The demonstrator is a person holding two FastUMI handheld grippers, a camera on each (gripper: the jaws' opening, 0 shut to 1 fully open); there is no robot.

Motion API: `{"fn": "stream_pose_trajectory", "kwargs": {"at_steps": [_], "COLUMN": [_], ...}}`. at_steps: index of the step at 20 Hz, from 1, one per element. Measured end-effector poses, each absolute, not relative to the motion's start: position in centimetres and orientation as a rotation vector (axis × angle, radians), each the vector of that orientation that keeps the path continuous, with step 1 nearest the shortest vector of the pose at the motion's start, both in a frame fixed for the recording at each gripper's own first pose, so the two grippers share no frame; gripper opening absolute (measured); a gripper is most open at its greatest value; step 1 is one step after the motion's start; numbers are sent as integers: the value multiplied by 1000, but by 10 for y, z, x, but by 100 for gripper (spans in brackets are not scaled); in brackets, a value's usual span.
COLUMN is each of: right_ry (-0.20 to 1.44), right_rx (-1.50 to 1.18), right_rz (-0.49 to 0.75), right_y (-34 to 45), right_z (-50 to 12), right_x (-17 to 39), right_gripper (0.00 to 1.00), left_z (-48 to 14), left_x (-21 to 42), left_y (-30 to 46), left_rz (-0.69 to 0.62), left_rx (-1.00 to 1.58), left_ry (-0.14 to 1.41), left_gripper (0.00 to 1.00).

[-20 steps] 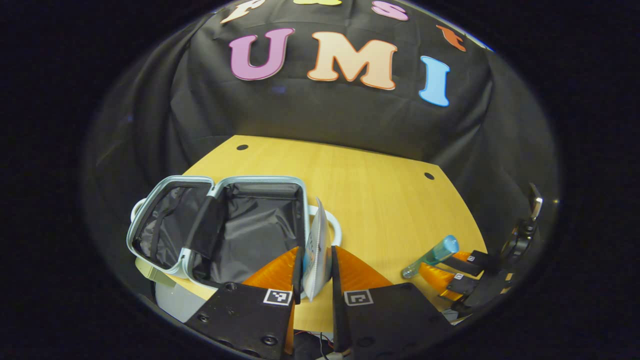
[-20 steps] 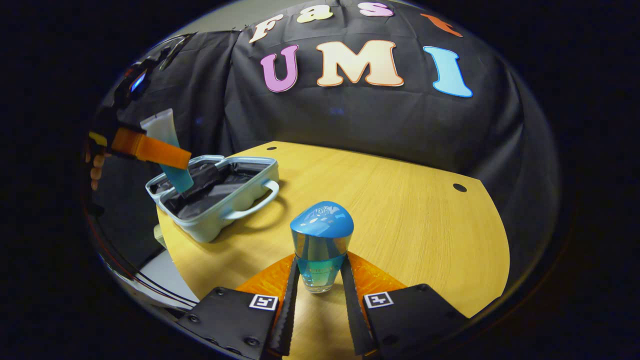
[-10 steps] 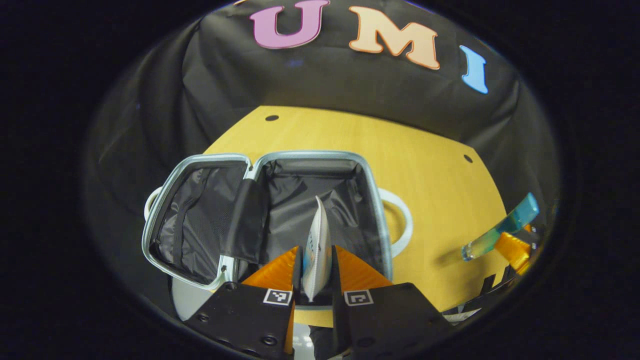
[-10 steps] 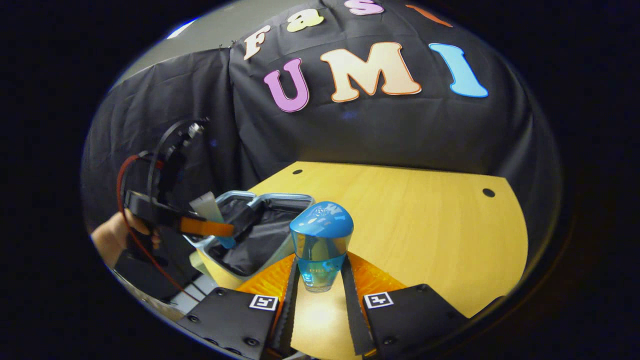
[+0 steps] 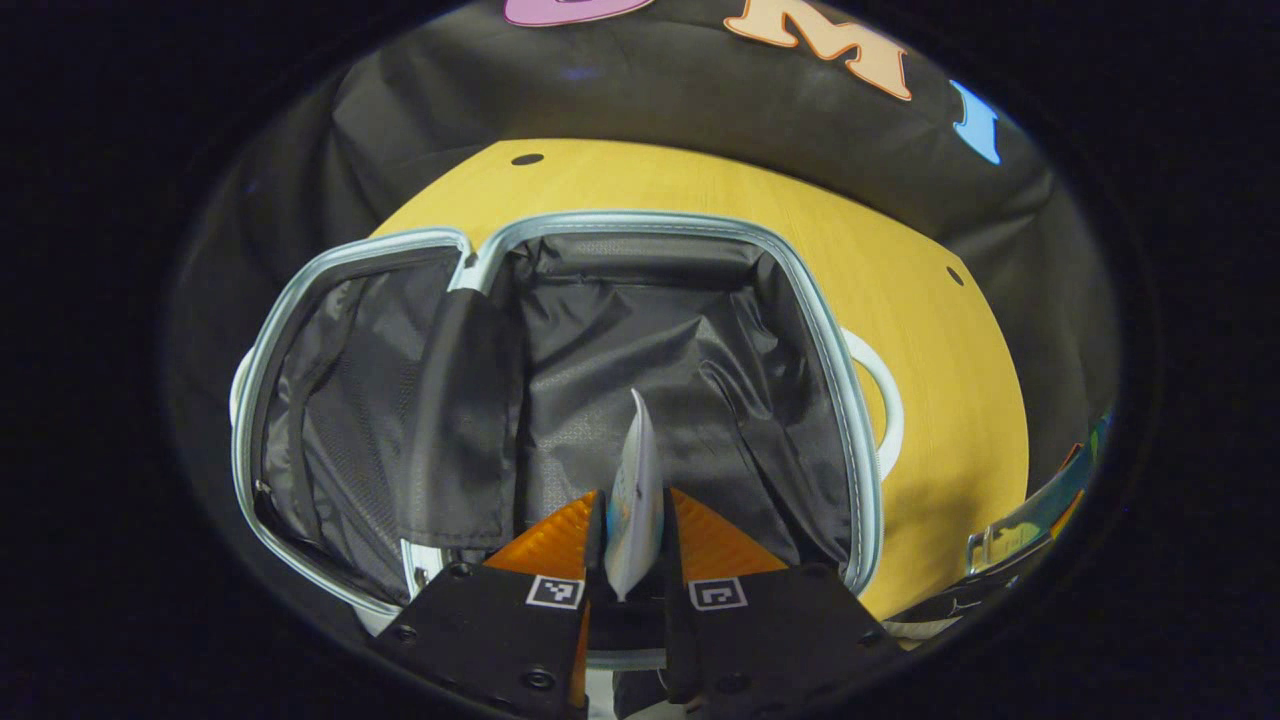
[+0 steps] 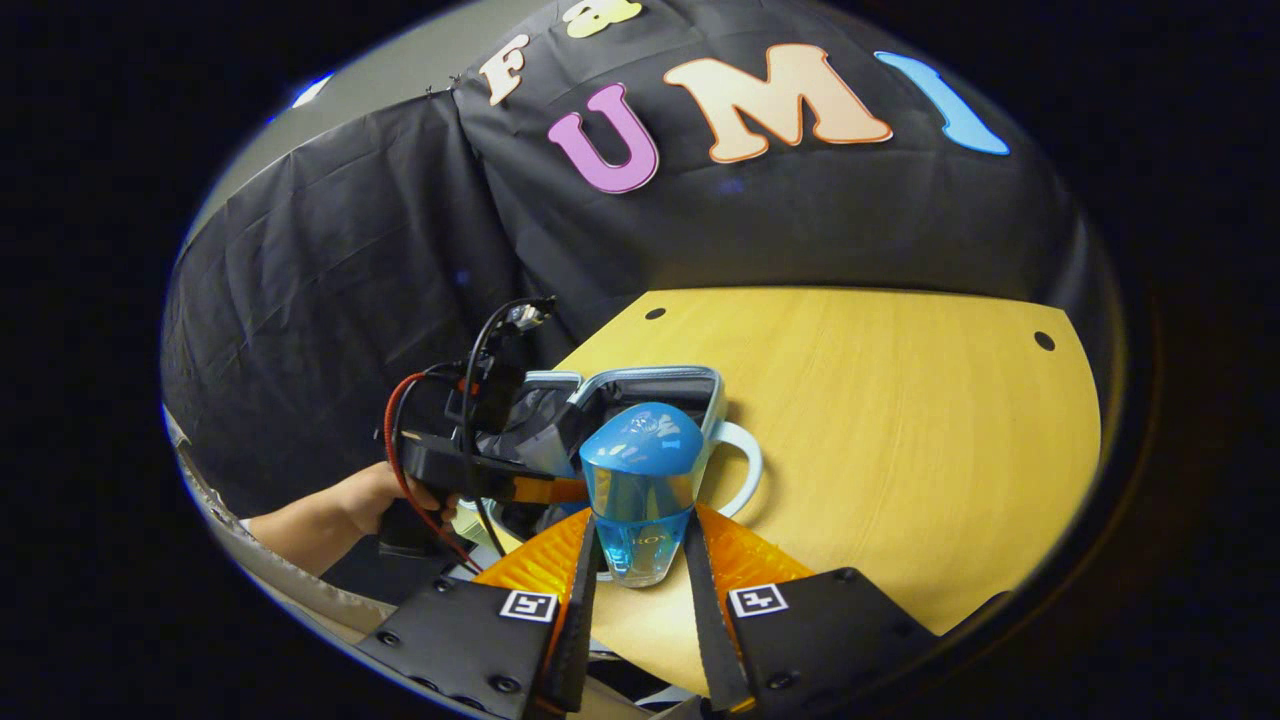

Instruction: First open the suitcase, pack the skin care products into it, and then close the suitcase.

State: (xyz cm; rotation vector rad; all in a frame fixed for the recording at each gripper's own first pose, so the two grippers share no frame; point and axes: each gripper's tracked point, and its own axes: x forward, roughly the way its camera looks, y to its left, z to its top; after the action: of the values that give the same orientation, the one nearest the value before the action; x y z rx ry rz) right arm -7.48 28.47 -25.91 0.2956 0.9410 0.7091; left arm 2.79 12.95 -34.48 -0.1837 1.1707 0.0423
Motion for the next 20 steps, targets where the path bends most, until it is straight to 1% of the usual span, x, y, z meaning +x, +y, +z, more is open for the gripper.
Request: {"fn": "stream_pose_trajectory", "kwargs": {"at_steps": [1,2,3,5,6,9,12,18,19,20], "right_ry": [952,962,970,991,1004,1026,1046,1146,1164,1181], "right_rx": [288,284,280,269,267,263,240,187,175,162], "right_rz": [715,721,725,726,724,721,717,695,690,681], "right_y": [291,299,305,317,323,337,354,377,381,383], "right_z": [-261,-262,-264,-271,-275,-281,-293,-334,-342,-349], "right_x": [-78,-79,-79,-80,-79,-87,-85,-95,-98,-99], "right_gripper": [48,48,48,48,48,48,48,48,45,45], "left_z": [-350,-352,-354,-354,-356,-356,-342,-310,-306,-301], "left_x": [28,30,29,36,37,47,56,59,57,56], "left_y": [130,131,130,132,133,135,132,146,152,158], "left_rz": [32,22,13,-15,-24,-35,-61,-101,-96,-91], "left_rx": [-187,-188,-191,-183,-178,-182,-205,-237,-247,-259], "left_ry": [1178,1177,1184,1158,1165,1141,1091,1019,1008,997], "left_gripper": [24,27,24,27,24,35,87,88,87,87]}}
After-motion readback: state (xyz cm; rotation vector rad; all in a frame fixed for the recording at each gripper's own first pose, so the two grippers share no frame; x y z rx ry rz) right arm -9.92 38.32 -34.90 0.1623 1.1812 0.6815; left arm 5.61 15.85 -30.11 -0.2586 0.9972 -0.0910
